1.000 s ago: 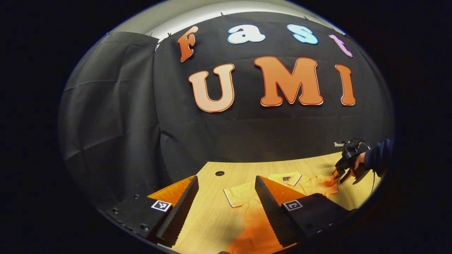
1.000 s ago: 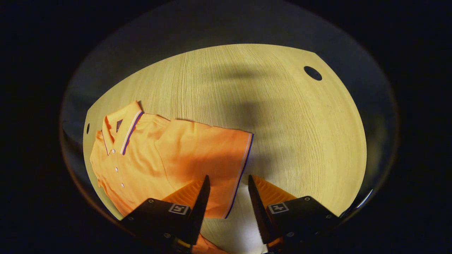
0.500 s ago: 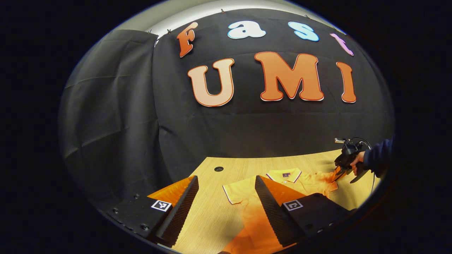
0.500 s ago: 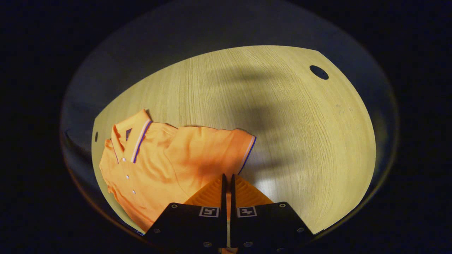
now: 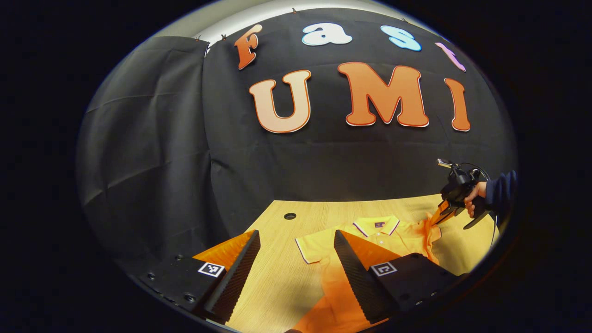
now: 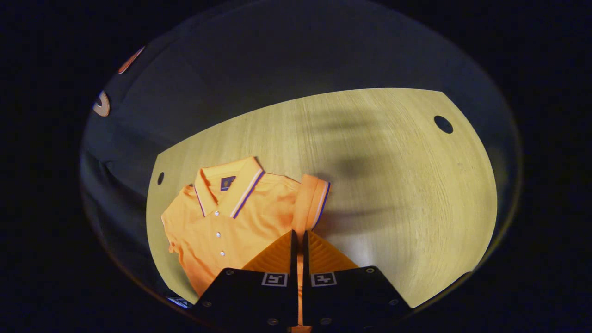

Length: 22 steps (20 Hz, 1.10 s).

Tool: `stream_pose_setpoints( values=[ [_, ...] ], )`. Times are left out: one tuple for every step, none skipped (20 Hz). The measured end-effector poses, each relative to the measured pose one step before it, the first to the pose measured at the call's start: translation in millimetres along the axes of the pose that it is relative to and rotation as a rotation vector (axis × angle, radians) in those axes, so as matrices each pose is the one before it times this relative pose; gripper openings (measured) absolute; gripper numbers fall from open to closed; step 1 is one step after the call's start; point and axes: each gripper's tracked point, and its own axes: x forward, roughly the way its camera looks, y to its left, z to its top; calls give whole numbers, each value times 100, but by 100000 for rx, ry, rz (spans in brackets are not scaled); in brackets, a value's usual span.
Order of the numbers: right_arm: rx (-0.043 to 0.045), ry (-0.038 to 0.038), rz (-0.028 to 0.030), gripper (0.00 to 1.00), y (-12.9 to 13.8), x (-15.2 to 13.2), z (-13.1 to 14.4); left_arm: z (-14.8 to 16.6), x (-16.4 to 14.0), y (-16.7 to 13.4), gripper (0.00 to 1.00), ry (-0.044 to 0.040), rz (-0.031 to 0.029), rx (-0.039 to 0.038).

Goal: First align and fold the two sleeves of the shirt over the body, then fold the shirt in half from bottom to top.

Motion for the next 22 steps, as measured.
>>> stream_pose_setpoints(
  values=[
    [-1990, -235, 892, 4, 587, 281, -166, -614, 321, 6, 99, 2301, 316, 413],
    [-1442, 94, 601, 4, 666, 132, -121, -354, 440, -134, 98, 1488, -6, 550],
    [-1846, 831, 2456, 0, 929, -190, -483, -262, 411, 29, 99, 1217, -7, -40],
    [-1138, 204, 1383, 30, 581, -108, -240, -61, 348, -33, 99, 779, -313, 204],
    [-1132, -214, 1633, 32, 666, -103, -96, 245, 295, 69, 99, 97, 336, -418],
    [-747, -452, 110, 42, 233, -120, 4, -82, 267, -20, 99, 359, -126, 49],
    [-981, -1339, 490, 38, 309, -219, 70, 29, 647, -130, 98, 1287, -877, -229],
    [-917, -1484, -286, 56, 75, -444, 172, -59, 704, 190, 98, 1770, -409, -533],
    [-464, -1377, 1364, 68, 482, -661, 78, -256, 1060, 208, 99, 2810, -513, 88],
    [299, -2021, 3937, 65, 946, -765, 132, -510, 1412, 434, 99, 1953, -135, 1025],
    [303, -3804, 3892, 72, 1129, -662, 363, -252, 1384, -23, 99, 2146, -1973, 821],
    [-1, -3729, -552, 92, 76, -669, 334, -241, 1193, -301, 99, 2499, -2864, 534],
    [-171, -4981, -3076, 96, -526, -917, 388, -201, 913, 44, 99, 3348, -2663, 8],
    [-136, -5130, -3713, 99, -420, -784, 643, -45, 928, 48, 99, 2943, -2959, 378],
    [-39, -4945, -1946, 91, -87, -1145, 699, 254, 1045, 199, 99, 1034, -1876, 174],
    [453, -4422, -2375, 99, -259, -823, 581, 62, 1059, -34, 99, 1686, -2665, 172],
    [554, -3696, -2017, 99, -215, -1029, 540, 54, 899, 52, 99, 1737, -2535, -698],
    [442, -3695, -2487, 99, -364, -1081, 677, 17, 836, -98, 99, 2090, -2981, -1013],
    [219, -3756, -1830, 99, -158, -1015, 481, -35, 928, -15, 99, 2210, -2492, -1568],
    [374, -3435, -1805, 99, -227, -1068, 632, -474, 937, 129, 99, 3003, -2393, -639],
    [124, -2929, -1064, 99, 52, -911, 290, -197, 780, 468, 99, 2872, -184, 68],
    [-75, -2204, -1710, 99, -162, -892, 331, 94, 648, 637, 99, 2696, 371, 1564]
  ],
)
